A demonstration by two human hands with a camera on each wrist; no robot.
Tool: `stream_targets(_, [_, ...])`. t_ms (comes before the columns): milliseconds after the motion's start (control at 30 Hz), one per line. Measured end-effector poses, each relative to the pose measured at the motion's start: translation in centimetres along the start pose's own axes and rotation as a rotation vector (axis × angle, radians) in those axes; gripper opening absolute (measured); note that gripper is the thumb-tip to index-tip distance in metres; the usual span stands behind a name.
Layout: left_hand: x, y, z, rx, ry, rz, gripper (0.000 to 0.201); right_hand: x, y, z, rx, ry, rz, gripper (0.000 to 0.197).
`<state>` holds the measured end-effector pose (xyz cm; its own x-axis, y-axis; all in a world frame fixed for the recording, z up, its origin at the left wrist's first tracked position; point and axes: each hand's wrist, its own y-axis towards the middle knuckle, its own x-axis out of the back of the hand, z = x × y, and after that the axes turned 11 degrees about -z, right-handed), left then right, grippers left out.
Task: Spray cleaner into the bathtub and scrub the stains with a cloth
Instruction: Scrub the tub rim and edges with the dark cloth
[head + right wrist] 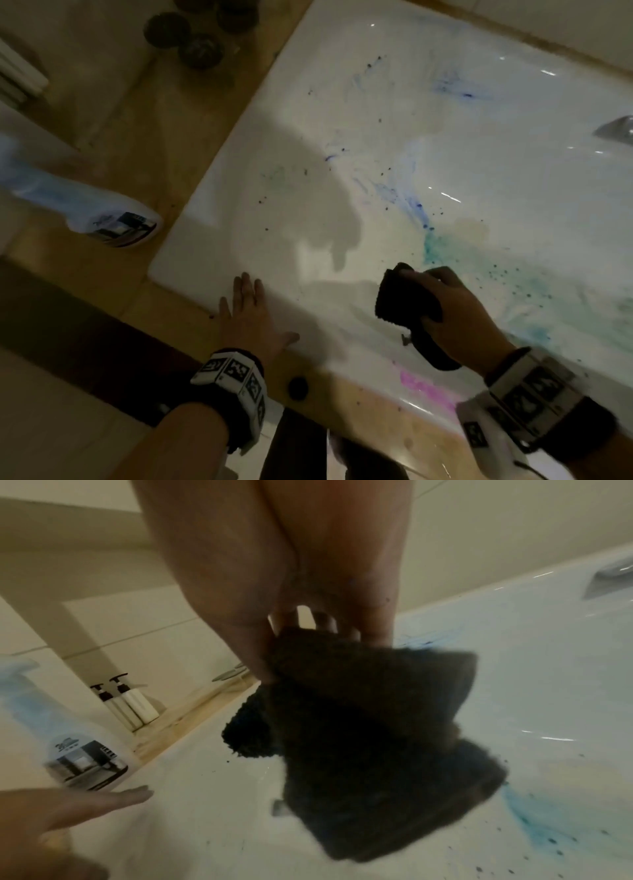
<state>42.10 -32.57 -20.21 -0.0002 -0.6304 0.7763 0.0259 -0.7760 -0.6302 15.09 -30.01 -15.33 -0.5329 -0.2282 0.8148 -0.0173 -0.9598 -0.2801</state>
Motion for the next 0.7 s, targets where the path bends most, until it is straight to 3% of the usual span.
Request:
stream_targets(267, [-3.1,-3.9,-9.7,0.022,-0.045,0.107,0.122,-5.9,-11.5,-1.9,-0.142,-0.023,-0.169,0.066])
stream_targets(367, [-5.5,-4.6,-11.4,0.061,0.000,0.069,0.117,-8.0,-12.2,-2.7,-0.171,0.028,-0.113,0.061])
stream_targets(467, [-6.8,-4.5,-11.7,0.056,0.117,-0.061,0.101,-10.2,-11.9,-4.0,-0.073,-0.109,0.031,0.081])
stream_targets(600, [-7.4,-4.2,-11.4,0.052,0.096,-0.078,0.122,-10.4,-11.9,-5.5,0.041,-0.154,0.047,0.078])
stream_targets(700, [-7.8,-4.3,-11.4,0.061,0.072,-0.067,0.125,-8.7,-11.1,-7.2,-0.080,-0.214,-0.021,0.074])
